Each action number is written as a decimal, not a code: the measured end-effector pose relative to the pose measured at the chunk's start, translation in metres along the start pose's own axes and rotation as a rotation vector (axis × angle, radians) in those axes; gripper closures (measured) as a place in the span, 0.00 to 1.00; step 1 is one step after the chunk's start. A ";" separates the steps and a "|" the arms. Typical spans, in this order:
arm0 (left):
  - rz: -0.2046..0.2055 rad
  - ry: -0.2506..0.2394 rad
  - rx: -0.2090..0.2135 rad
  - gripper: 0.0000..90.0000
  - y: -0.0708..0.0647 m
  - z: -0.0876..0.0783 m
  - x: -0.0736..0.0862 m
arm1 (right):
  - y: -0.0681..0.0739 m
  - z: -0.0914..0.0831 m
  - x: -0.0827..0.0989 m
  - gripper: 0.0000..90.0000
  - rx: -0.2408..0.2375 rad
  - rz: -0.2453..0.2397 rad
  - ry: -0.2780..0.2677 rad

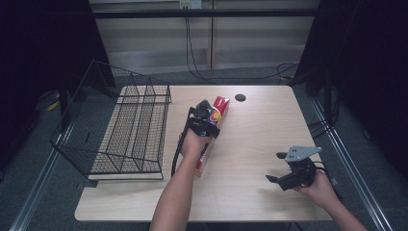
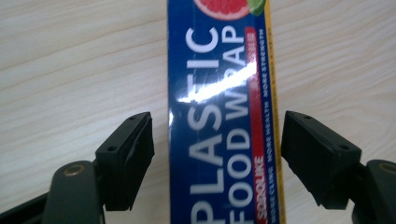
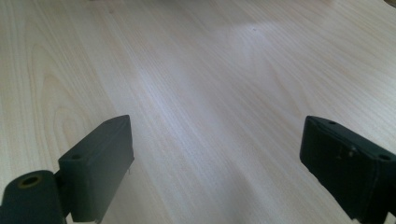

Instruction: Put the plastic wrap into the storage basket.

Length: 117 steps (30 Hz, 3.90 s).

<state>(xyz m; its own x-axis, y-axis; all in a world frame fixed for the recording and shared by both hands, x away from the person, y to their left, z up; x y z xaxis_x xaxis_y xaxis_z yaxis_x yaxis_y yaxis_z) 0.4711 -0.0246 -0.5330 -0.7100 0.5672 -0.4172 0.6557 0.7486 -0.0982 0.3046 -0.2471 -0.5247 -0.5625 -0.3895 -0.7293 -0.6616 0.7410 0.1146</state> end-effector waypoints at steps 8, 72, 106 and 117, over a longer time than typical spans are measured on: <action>-0.001 -0.006 -0.013 0.38 -0.001 0.005 -0.011 | 0.000 0.000 -0.001 0.11 0.000 0.006 -0.002; -0.003 0.088 -0.053 0.51 0.016 -0.090 -0.024 | -0.001 -0.004 -0.006 0.08 -0.008 0.011 -0.044; -0.077 0.102 -0.108 0.50 0.042 -0.152 -0.018 | 0.003 -0.004 -0.008 0.05 -0.006 -0.015 -0.048; -0.097 0.097 -0.125 0.50 0.051 -0.170 -0.015 | 0.003 -0.005 -0.008 0.05 -0.007 -0.013 -0.051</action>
<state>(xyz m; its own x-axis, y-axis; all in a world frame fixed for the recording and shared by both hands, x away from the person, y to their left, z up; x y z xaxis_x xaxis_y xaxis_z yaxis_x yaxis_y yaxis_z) 0.4710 0.0633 -0.3783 -0.7939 0.5161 -0.3216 0.5501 0.8349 -0.0183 0.3048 -0.2444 -0.5154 -0.5283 -0.3706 -0.7639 -0.6720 0.7324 0.1094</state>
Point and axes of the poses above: each handheld gripper's, and its own axes: z roughly forward along the jaws, x roughly out of its underside, y roughly to its left, the point moved 9 cm from there along z, roughly forward along the jaws, and after that the axes turned 14 degrees about z, right-handed, at the moved point
